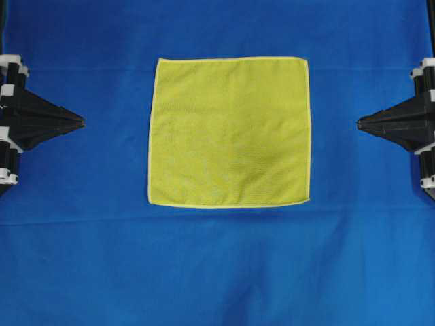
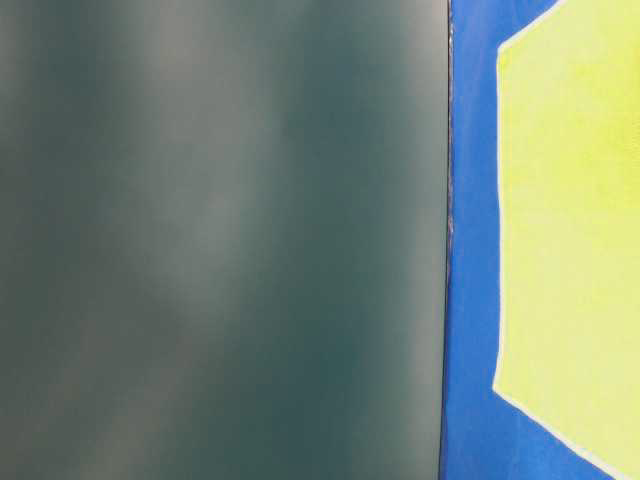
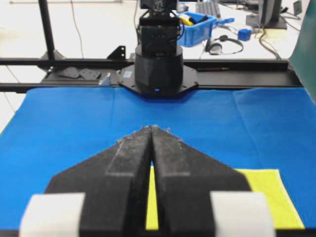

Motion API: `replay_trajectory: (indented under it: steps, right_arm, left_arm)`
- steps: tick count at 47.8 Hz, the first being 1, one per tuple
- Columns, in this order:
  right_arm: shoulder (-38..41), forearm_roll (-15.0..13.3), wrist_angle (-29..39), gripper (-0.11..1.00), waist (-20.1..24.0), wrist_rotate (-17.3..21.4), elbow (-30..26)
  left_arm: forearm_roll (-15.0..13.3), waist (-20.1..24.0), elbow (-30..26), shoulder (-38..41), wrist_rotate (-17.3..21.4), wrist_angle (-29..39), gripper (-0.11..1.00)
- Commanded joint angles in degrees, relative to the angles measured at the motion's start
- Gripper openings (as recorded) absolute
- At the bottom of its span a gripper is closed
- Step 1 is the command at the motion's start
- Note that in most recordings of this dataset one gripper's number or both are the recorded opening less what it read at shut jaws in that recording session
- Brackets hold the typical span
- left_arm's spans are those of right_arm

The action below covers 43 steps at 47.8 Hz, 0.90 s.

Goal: Fold the yellow towel.
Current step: 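Move both grippers to the towel's far corners and pinch them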

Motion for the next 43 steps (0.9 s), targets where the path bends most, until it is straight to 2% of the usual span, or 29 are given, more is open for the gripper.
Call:
replay_trajectory:
  steps: [1,5,13,22,28,31,35,40,43]
  right_arm:
    - [0.88,0.09,-0.09,0.0,-1.67,-0.09,-1.58]
    - [1.76,0.26,2.72,0.0,-4.66,0.44,-1.76]
    - [5.89,0.62,10.63,0.0,-13.89,2.37,-2.29]
    - [13.45,0.44,12.48,0.0,-23.38,2.9,-2.9]
    - [20.04,0.35,12.66,0.01,-27.95,2.72,-3.96]
    - [23.82,0.09,12.66,0.01,-29.62,2.64,-4.92]
    - [29.62,-0.35,12.66,0.05,-31.46,2.64,-6.86]
    - [35.95,-1.76,12.39,0.35,-33.22,2.55,-8.96]
    - [39.99,-3.16,12.22,0.54,-34.01,2.46,-10.46]
  left_arm:
    - [-0.79,2.37,-1.76,1.49,1.41,-0.62,0.0]
    - [-0.88,4.13,-1.76,2.81,2.2,-0.88,0.0]
    - [-0.88,8.53,-1.67,7.73,2.81,-1.23,0.0]
    - [-0.97,15.47,-2.9,17.23,2.72,-2.99,0.01]
    - [-1.05,19.16,-5.19,25.31,2.72,-4.39,0.02]
    - [-0.97,20.39,-6.33,29.44,2.72,-4.92,0.13]
    - [-0.97,22.15,-8.09,35.07,2.72,-5.54,0.34]
    - [-0.97,24.08,-10.81,42.71,2.72,-6.94,0.65]
    - [-0.97,24.96,-12.22,46.58,2.72,-7.73,0.76]
